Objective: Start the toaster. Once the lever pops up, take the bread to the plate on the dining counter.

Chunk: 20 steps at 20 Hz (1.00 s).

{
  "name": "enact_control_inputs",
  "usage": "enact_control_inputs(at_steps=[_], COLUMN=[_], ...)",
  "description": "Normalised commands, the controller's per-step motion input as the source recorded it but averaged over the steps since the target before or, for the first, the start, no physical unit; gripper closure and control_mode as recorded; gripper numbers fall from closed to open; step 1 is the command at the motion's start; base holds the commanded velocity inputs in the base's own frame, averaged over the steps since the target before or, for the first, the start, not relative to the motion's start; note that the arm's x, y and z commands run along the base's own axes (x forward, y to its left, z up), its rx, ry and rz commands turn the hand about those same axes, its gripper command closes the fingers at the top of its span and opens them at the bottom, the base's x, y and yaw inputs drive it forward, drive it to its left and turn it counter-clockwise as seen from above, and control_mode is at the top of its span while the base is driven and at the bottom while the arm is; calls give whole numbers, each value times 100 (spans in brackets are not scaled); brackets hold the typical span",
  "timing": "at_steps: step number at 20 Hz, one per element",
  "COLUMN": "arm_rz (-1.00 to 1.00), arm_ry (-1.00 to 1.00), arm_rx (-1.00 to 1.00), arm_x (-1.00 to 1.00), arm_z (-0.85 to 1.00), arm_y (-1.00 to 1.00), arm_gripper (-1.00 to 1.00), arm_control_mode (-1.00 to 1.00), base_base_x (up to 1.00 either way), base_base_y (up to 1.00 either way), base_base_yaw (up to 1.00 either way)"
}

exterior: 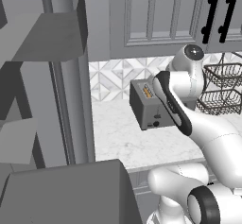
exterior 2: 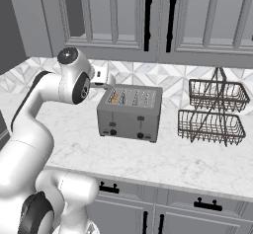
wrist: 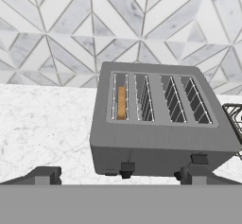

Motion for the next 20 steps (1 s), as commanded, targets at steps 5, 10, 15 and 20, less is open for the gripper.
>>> enact_control_inputs(at_steps=[5,10,15,20], arm_rz=[0,0,0,0], arm_ry=[0,0,0,0], arm_rx=[0,0,0,0], arm_x=[0,0,0,0], arm_z=[0,0,0,0], arm_y=[0,0,0,0], arm_gripper=[-100,-100,-100,-100], arm_control_mode=[-100,-100,-100,-100], base_base_x=[0,0,0,0], base_base_y=[0,0,0,0], base_base_yaw=[0,0,0,0])
